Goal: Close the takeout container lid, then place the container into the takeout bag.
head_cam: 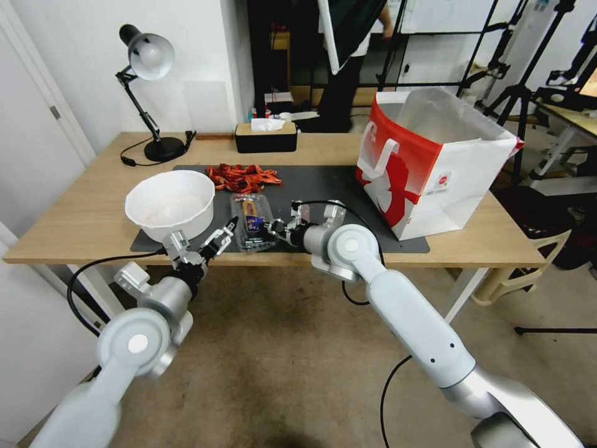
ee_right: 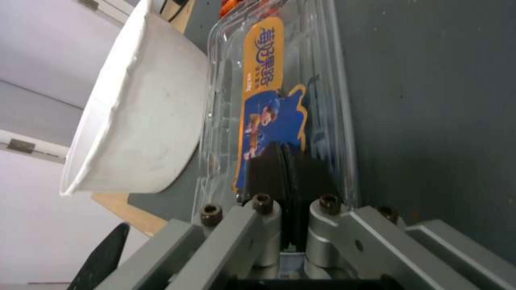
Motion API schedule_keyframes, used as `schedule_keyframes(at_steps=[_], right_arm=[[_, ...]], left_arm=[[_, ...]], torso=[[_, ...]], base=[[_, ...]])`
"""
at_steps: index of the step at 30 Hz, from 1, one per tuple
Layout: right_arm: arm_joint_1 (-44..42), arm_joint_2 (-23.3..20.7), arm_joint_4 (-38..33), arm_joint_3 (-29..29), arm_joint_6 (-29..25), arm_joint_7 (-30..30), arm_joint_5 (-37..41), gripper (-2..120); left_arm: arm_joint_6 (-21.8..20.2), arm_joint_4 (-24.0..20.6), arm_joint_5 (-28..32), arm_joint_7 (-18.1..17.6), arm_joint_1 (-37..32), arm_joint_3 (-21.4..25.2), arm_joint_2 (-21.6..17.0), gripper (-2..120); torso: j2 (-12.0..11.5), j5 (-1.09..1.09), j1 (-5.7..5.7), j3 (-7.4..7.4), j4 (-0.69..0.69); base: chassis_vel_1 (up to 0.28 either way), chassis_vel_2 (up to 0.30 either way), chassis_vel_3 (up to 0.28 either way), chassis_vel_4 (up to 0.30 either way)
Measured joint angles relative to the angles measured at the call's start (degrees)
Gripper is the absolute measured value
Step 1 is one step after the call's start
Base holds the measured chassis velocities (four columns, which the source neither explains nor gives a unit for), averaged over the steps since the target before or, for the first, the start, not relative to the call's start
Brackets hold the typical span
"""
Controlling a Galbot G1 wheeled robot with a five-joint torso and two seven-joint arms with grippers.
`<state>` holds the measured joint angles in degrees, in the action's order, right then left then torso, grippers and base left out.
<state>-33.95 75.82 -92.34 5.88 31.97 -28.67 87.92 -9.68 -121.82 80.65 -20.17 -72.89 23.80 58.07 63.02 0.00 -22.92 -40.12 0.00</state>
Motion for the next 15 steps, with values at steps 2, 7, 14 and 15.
schedule_keyframes(at_steps=[2, 7, 14, 15], right_arm=[[0.0, 0.0, 0.0, 0.1, 0.2, 0.0, -0.2, 0], [0.0, -0.1, 0.0, 0.3, 0.5, 0.2, -0.8, 0], [0.0, -0.5, -0.4, 0.5, 0.8, 0.2, -1.1, 0], [0.0, -0.5, -0.4, 0.5, 0.8, 0.2, -1.1, 0]], left_arm=[[-1.4, 1.4, 1.5, -0.1, 1.6, -0.2, -1.0, 100], [-3.3, 3.1, 3.8, -0.1, 3.9, -0.7, -1.9, 100], [-7.7, 7.6, 6.1, -1.1, 11.3, -2.8, -3.5, 100], [-7.7, 7.6, 6.1, -1.1, 11.3, -2.8, -3.5, 100]], torso=[[0.0, 0.0, 0.0, 0.0, 0.0], [0.0, 0.0, 0.0, 0.0, 0.0], [0.0, 0.0, 0.01, 0.0, -0.01], [0.0, 0.0, 0.01, 0.0, -0.01]], base=[[0.0, 0.0, 0.0, 0.0], [0.0, 0.0, 0.0, 0.0], [0.0, 0.0, 0.0, 0.0], [0.0, 0.0, 0.0, 0.0]])
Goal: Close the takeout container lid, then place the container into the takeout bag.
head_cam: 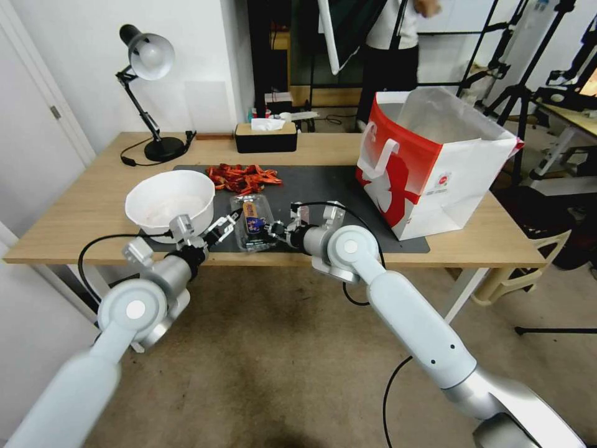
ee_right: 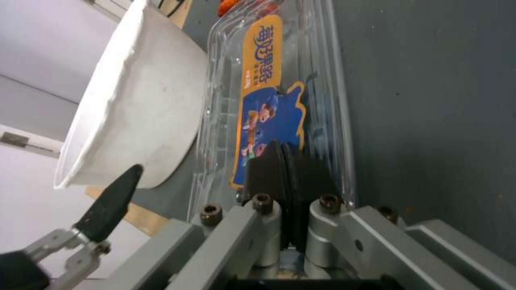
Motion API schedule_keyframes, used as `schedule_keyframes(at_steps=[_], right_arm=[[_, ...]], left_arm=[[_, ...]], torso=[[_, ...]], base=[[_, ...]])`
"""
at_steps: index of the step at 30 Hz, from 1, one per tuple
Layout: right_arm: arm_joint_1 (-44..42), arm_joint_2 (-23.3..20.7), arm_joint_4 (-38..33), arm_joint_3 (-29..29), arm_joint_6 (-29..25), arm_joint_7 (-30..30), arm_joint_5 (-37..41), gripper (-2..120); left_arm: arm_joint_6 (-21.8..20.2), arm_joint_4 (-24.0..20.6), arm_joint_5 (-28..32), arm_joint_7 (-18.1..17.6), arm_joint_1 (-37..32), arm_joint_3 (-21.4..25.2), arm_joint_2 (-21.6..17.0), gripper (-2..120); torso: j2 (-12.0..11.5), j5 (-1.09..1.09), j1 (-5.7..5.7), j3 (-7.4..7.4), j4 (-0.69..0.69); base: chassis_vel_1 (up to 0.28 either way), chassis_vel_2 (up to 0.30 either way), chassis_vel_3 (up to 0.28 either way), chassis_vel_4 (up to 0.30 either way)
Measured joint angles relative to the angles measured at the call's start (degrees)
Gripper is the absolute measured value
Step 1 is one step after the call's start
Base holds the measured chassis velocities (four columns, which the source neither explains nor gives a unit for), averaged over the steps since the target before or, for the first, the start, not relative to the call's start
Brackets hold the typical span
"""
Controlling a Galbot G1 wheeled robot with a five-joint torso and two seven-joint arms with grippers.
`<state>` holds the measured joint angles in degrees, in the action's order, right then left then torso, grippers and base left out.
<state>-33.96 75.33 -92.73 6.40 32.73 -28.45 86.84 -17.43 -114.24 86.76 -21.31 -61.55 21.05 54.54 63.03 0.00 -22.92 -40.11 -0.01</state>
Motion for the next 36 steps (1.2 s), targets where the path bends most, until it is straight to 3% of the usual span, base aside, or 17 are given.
schedule_keyframes(at_steps=[14, 36], right_arm=[[0.0, 0.1, 0.2, 0.2, 0.2, 0.3, -0.7, 0], [-0.3, 0.1, 0.2, 0.4, 0.2, 1.0, -1.2, 0]], left_arm=[[-5.1, 5.4, -0.9, -1.9, 5.3, -3.7, -0.3, 100], [-7.0, 11.1, 0.4, -3.1, 11.0, -7.7, 0.9, 100]], torso=[[0.0, 0.0, 0.0, 0.01, 0.01], [0.0, 0.0, 0.0, 0.01, 0.02]], base=[[0.0, 0.0, 0.0, 0.0], [0.0, 0.0, 0.0, 0.0]])
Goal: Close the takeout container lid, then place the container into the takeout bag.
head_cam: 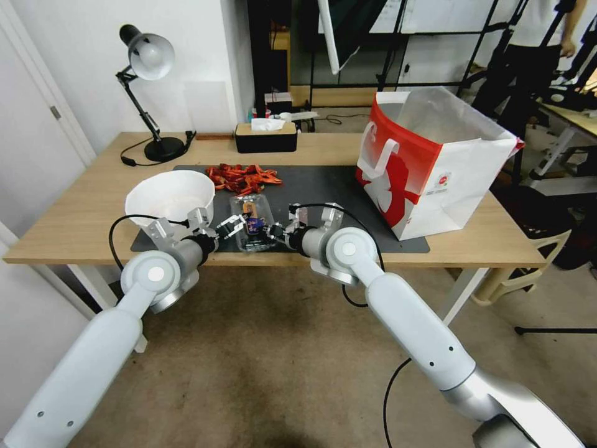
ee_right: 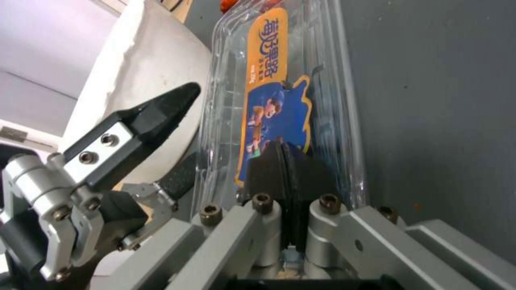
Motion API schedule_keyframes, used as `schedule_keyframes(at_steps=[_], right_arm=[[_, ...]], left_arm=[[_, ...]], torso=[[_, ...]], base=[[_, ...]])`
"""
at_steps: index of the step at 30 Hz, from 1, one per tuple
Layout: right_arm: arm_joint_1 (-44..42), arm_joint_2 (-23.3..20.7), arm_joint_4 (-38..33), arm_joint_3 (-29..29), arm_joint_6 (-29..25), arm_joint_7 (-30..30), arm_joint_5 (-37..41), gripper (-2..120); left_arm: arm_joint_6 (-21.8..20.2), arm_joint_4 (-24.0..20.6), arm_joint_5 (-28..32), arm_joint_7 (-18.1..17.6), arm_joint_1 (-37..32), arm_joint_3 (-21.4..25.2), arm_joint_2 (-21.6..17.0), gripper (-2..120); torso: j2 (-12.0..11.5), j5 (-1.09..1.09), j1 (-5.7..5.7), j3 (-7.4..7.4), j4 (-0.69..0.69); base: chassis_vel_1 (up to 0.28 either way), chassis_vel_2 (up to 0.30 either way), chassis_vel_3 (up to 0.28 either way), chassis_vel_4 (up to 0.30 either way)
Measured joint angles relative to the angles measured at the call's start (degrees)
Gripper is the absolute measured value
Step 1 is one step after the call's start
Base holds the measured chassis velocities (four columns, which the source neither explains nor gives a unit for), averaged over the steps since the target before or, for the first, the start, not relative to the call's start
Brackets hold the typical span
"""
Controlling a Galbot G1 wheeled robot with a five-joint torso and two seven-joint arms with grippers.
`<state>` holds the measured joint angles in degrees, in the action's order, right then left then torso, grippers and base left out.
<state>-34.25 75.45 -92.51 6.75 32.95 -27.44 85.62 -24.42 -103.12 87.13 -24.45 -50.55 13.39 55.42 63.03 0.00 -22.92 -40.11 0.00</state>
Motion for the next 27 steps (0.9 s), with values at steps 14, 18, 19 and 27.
schedule_keyframes(at_steps=[14, 18, 19, 27], right_arm=[[-0.2, -0.1, 0.1, 0.0, 0.0, 0.4, -0.4, 0], [-0.2, -0.1, 0.1, 0.0, 0.0, 0.4, -0.4, 0], [-0.2, -0.1, 0.1, 0.0, 0.0, 0.4, -0.5, 0], [-0.3, -0.2, -0.2, 0.0, 0.0, 0.4, -0.5, 0]], left_arm=[[-1.4, 1.4, 1.1, 0.0, 2.1, -1.9, 0.8, 93], [-1.3, 1.8, 1.4, -0.4, 2.6, -2.1, 1.2, 80], [-1.1, 2.1, 1.6, -0.6, 2.6, -2.2, 1.3, 76], [-1.0, 2.6, 2.6, -1.5, 2.9, -2.3, 1.1, 44]], torso=[[0.0, 0.01, 0.0, 0.01, 0.0], [0.0, 0.01, 0.01, 0.0, 0.0], [0.0, 0.01, 0.0, 0.01, 0.0], [0.0, -0.01, 0.0, 0.0, -0.01]], base=[[0.0, 0.0, 0.0, 0.0], [0.0, 0.0, 0.0, 0.0], [0.0, 0.0, 0.0, 0.0], [0.0, 0.0, 0.0, 0.0]])
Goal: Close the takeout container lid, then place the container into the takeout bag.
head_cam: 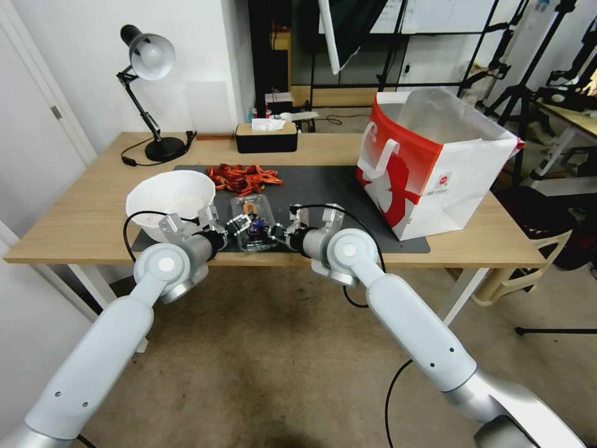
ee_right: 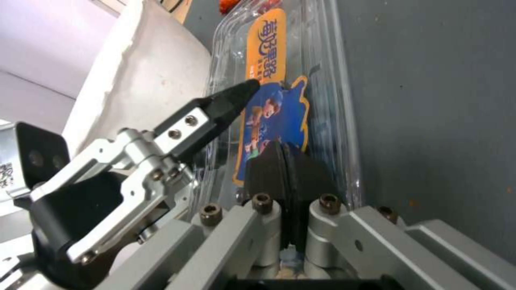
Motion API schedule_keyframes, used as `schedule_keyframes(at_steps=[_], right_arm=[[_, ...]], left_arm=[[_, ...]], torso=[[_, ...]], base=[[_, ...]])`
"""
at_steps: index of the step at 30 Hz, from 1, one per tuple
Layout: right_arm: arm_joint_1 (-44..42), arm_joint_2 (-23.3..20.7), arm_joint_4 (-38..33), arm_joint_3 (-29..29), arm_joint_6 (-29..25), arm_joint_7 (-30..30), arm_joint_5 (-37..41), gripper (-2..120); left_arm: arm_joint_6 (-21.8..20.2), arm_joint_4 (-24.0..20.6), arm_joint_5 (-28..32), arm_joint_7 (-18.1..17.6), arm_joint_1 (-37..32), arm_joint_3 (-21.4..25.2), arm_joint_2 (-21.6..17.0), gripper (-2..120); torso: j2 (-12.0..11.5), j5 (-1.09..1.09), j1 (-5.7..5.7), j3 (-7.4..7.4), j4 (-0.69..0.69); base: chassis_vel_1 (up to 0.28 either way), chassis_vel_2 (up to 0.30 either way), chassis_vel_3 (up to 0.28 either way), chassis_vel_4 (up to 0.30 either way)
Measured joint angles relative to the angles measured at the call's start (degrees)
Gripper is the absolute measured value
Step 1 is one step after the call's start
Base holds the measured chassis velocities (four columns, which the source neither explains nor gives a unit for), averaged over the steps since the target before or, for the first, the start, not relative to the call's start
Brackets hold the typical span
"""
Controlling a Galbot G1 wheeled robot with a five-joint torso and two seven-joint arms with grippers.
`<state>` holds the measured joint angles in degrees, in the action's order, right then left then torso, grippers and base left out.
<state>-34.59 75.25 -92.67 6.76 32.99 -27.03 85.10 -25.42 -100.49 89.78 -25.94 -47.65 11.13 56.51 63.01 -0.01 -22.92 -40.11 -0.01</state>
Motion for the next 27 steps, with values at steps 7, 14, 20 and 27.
schedule_keyframes(at_steps=[7, 14, 20, 27], right_arm=[[-0.1, 0.1, -0.2, 0.1, 0.0, 0.0, -0.2, 0], [-0.3, -0.1, -0.6, 0.3, 0.1, 0.0, -0.2, 0], [-0.4, -0.2, -0.7, 0.2, 0.1, 0.0, -0.2, 0], [-0.8, -0.8, -1.8, -0.1, 0.3, 0.0, -0.2, 0]], left_arm=[[0.6, 0.3, 0.3, -0.7, 0.2, -0.1, 0.3, 21], [1.1, 0.9, 0.2, -0.5, 0.4, -0.2, 0.3, 0], [1.2, 0.9, 0.2, -0.5, 0.5, -0.2, 0.3, 0], [1.3, 0.8, 0.3, -0.5, 0.5, -0.2, 0.4, 0]], torso=[[0.0, 0.01, 0.0, 0.0, 0.01], [0.0, 0.01, 0.01, 0.0, 0.0], [0.0, 0.01, 0.0, 0.0, 0.0], [0.0, 0.01, 0.0, 0.0, 0.02]], base=[[0.0, 0.0, 0.0, 0.0], [0.0, 0.0, 0.0, 0.0], [0.0, 0.0, 0.0, 0.0], [0.0, 0.0, 0.0, 0.0]])
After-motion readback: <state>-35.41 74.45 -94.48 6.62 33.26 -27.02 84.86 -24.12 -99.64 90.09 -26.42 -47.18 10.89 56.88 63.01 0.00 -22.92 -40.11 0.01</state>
